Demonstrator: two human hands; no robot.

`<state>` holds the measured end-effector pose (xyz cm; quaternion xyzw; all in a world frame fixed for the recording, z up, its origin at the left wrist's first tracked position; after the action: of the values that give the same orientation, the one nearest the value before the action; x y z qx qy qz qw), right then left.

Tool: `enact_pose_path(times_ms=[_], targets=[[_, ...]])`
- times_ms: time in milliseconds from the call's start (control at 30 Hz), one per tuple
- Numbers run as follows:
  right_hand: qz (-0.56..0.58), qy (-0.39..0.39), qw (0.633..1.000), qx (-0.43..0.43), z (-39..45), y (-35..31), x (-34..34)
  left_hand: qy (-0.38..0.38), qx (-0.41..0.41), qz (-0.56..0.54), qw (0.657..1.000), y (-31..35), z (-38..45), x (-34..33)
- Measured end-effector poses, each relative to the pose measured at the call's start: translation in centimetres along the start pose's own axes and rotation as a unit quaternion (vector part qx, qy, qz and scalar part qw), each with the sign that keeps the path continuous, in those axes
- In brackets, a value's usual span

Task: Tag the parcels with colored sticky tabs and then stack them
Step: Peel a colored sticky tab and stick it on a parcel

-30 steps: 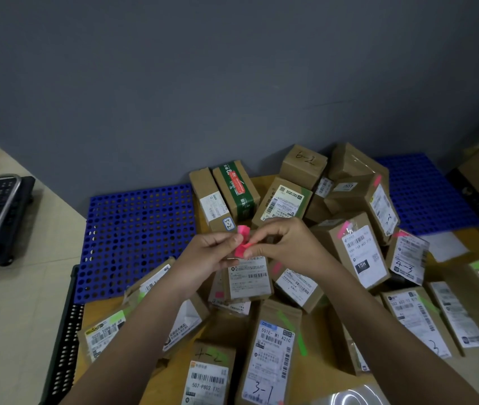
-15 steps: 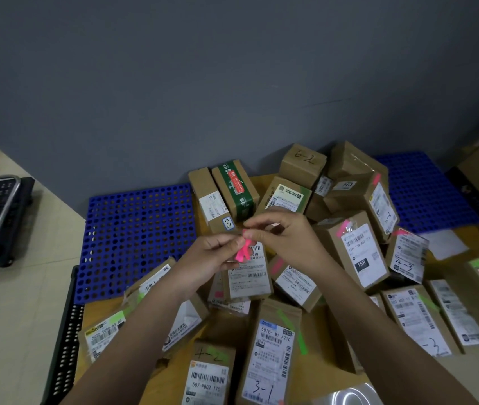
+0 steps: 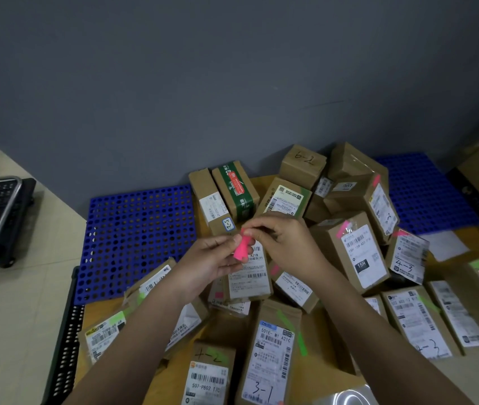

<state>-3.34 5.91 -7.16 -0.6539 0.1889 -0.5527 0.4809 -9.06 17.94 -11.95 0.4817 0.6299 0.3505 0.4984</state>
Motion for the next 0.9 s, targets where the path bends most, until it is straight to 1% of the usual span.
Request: enact_pose_path(times_ms=[167, 267, 500, 600, 733, 833, 900], targets=[[-0.074, 0.102, 0.987, 0.095, -0.9, -0.9, 0.1, 0.02, 0.024, -0.045, 0.998, -0.6, 0.1, 0.0], [-0.093, 0.127, 0.978, 0.137, -1.6, -1.3, 0.0, 0.03, 0.035, -0.068, 0.997, -0.8, 0.0, -0.1], [-0.092, 0.146, 0.974, 0.147, -2.1, -1.0, -0.2, 0.034, 0.044, -0.117, 0.992, -0.8, -0.1, -0.3], [-0.109, 0.163, 0.97, 0.141, -2.0, -0.7, -0.2, 0.026, 0.042, -0.117, 0.992, -0.6, -0.1, -0.4], [-0.137, 0.127, 0.968, 0.167, -2.5, -1.2, -0.9, 0.027, 0.055, -0.091, 0.994, -0.8, 0.1, -0.5], [-0.187, 0.116, 0.955, 0.2, -2.7, -1.5, -1.5, 0.035, 0.074, -0.09, 0.993, -1.2, 0.2, -0.4], [-0.2, 0.112, 0.952, 0.204, -2.7, -1.3, -1.8, 0.039, 0.08, -0.079, 0.993, -1.5, 0.2, -0.4]])
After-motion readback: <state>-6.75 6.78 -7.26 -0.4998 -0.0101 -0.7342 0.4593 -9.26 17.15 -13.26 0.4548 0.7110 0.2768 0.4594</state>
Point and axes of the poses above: each hand's wrist, its own z-axis towards the middle knuckle, its own x-axis out of the back of the hand, y = z × x, the point moved 7 cm from there along z, towards the middle knuckle, and after that the axes turned 15 degrees about -x, right-handed, at the moved point
